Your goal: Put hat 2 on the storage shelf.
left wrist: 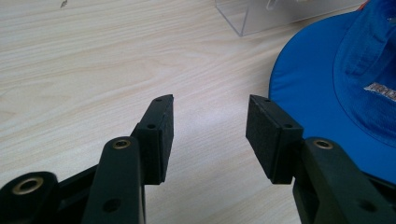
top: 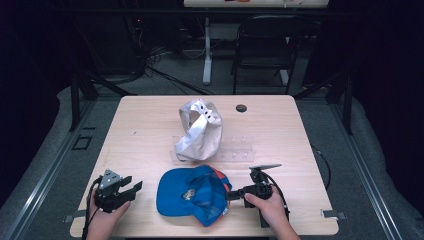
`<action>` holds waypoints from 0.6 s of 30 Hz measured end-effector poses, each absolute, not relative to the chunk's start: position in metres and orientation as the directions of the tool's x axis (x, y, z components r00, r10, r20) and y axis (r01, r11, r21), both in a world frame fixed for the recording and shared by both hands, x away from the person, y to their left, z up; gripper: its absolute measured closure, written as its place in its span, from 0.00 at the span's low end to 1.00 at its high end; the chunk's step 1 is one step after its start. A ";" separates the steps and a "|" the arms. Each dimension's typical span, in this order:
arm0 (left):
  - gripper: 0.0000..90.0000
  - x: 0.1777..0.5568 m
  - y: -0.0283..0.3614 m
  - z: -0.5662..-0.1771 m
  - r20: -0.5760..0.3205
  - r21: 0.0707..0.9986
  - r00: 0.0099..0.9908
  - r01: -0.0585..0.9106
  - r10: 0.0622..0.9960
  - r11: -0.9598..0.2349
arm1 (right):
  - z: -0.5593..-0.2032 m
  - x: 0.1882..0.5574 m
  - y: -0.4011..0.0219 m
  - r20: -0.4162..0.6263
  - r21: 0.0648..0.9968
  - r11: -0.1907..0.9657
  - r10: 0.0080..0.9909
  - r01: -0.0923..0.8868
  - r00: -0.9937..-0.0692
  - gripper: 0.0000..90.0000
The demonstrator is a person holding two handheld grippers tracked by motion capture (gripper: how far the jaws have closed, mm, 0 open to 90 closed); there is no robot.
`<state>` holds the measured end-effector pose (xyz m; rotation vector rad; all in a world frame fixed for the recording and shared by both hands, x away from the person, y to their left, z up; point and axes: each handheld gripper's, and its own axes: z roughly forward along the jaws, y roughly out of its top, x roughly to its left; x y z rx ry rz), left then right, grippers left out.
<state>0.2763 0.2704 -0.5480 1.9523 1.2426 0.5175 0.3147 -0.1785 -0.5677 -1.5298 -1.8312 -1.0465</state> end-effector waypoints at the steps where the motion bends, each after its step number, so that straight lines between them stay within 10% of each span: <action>1: 0.58 0.276 0.270 -0.548 -0.054 0.770 0.447 0.588 0.893 -0.248 | -0.566 0.314 -0.178 0.800 0.233 0.049 0.559 0.971 -0.220 0.86; 18: 0.58 0.277 0.271 -0.549 -0.061 0.769 0.441 0.593 0.896 -0.239 | -0.537 0.313 -0.194 0.807 0.278 -0.025 0.548 0.960 -0.219 0.86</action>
